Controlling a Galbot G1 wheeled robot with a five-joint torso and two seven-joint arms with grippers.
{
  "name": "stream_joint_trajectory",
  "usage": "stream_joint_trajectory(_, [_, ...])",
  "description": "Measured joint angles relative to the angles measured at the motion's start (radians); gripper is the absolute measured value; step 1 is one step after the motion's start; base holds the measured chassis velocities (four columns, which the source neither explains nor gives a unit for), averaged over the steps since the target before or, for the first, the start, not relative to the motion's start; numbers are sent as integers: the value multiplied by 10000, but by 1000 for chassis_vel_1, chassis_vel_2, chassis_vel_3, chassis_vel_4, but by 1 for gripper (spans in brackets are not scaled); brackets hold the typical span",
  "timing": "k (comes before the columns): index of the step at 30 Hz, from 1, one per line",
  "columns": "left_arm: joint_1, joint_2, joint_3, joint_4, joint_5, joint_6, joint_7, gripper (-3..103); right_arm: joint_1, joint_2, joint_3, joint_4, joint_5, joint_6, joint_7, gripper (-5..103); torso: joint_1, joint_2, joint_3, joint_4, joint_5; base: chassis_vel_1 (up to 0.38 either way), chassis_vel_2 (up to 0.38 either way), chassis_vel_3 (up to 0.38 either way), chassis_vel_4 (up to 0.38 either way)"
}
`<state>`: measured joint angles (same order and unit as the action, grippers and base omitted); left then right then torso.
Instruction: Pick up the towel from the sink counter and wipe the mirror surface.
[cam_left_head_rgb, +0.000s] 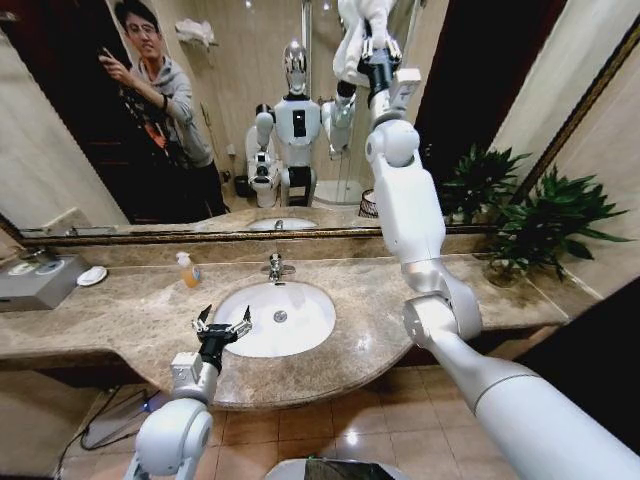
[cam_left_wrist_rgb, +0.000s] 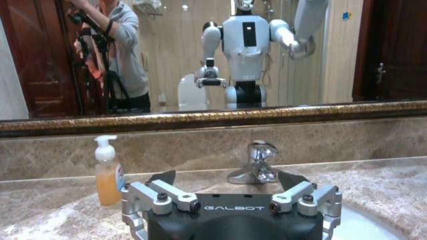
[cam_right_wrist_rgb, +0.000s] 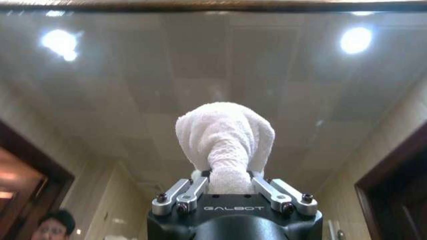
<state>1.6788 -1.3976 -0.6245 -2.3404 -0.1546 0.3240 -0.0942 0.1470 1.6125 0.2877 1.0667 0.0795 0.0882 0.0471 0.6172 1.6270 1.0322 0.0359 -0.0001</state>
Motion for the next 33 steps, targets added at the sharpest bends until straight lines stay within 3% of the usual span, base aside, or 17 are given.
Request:
stream_joint_trajectory(12, [0, 0, 0, 0, 0, 0, 0, 100, -418, -25, -537, -121, -555, 164, -278, 19, 1, -1, 0, 6, 1, 0, 0, 0, 0])
stream_joint_trajectory(18, [0, 0, 0, 0, 0, 0, 0, 100, -1297, -46, 450, 1354, -553, 142, -221, 19, 0, -1, -1, 2, 3, 0, 0, 0, 0])
stream_joint_trajectory(20, [0, 0, 0, 0, 0, 0, 0, 100, -1452, -512, 1012, 1377, -238, 142, -157, 19, -2, 0, -2, 3, 3, 0, 0, 0, 0])
stream_joint_trajectory(26, [-1, 0, 0, 0, 0, 0, 0, 100, -1597, -1243, 1288, 1025, 430, 14, -35, 19, 0, -1, -1, -9, 9, 0, 0, 0, 0])
stream_joint_trajectory(33, [0, 0, 0, 0, 0, 0, 0, 100, -1763, -860, 1165, 1138, 657, -82, -106, 19, 1, -1, 0, 9, 1, 0, 0, 0, 0])
